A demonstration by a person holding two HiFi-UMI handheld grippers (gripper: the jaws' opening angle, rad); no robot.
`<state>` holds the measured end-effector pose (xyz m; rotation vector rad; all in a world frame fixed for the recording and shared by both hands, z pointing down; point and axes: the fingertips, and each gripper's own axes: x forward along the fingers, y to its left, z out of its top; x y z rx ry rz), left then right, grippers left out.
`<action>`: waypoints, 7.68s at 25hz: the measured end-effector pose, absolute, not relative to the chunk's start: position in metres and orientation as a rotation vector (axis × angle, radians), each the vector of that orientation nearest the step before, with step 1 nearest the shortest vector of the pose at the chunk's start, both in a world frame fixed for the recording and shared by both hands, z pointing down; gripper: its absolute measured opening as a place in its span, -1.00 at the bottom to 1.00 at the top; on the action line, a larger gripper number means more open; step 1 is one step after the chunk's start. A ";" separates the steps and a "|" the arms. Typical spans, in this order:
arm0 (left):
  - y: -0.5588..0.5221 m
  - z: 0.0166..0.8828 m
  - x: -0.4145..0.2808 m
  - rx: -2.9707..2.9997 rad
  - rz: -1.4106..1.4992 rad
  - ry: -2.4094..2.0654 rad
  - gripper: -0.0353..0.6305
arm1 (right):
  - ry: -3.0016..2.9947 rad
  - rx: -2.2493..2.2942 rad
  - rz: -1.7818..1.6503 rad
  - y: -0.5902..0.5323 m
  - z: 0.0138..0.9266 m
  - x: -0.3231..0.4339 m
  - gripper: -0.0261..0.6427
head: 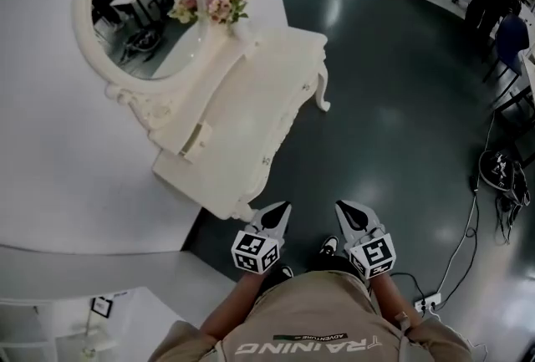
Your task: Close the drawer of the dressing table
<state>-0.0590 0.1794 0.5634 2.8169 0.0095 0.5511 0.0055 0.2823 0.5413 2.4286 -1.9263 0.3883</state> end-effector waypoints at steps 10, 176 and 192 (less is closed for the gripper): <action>0.153 0.568 -0.017 2.725 0.551 -0.198 -0.84 | -2.079 2.277 0.344 0.253 0.548 0.070 -0.92; -0.241 0.568 -0.064 2.264 0.340 -1.429 -0.84 | -2.799 0.956 0.216 -0.245 0.485 0.061 -0.92; -0.222 0.444 -0.081 2.443 0.071 -1.557 -0.84 | -2.890 0.986 0.031 -0.234 0.423 0.061 -0.92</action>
